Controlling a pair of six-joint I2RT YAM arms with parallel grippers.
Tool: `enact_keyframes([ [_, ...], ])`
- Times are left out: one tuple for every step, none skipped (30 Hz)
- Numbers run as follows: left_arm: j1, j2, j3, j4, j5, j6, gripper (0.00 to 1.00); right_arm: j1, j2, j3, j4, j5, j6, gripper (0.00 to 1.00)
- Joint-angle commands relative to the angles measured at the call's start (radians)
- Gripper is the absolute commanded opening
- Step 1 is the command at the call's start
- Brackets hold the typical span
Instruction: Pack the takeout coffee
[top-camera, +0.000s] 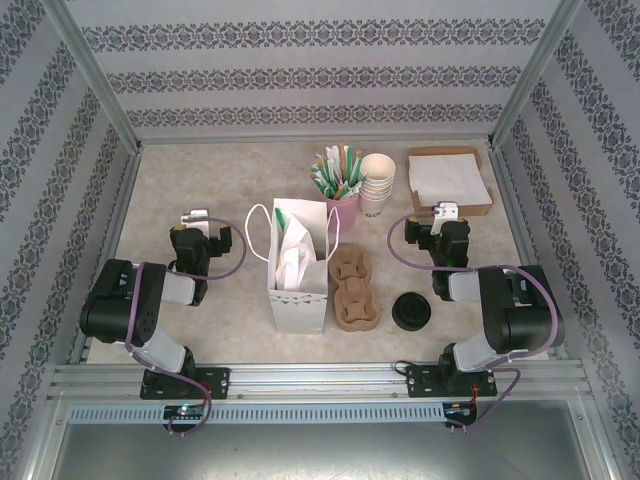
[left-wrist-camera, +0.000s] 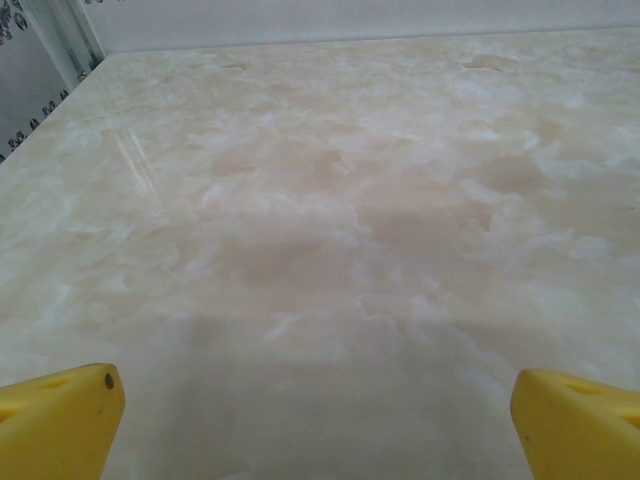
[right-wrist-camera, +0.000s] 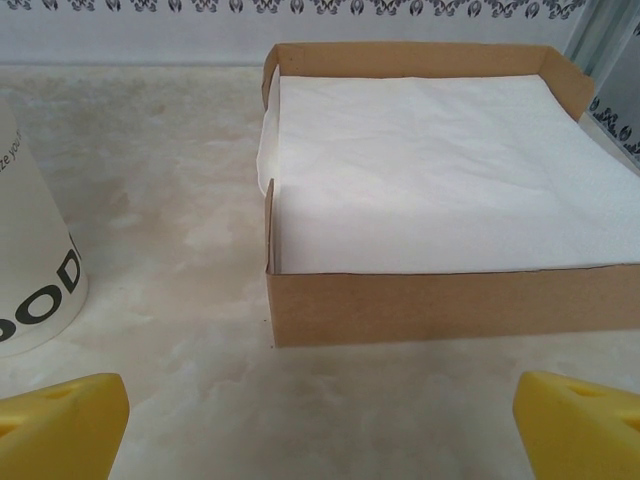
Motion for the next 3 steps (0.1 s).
enact_keyframes([
  [0.009,0.001,0.007,0.055,0.013,0.012,1.0,-0.006,-0.009,0.02,0.01,-0.027,0.008,0.98],
  [0.009,0.001,0.007,0.054,0.013,0.012,1.0,-0.006,-0.012,0.016,0.014,-0.025,0.007,0.98],
  [0.01,0.001,0.007,0.055,0.013,0.012,1.0,-0.005,-0.014,0.015,0.015,-0.025,0.007,0.98],
])
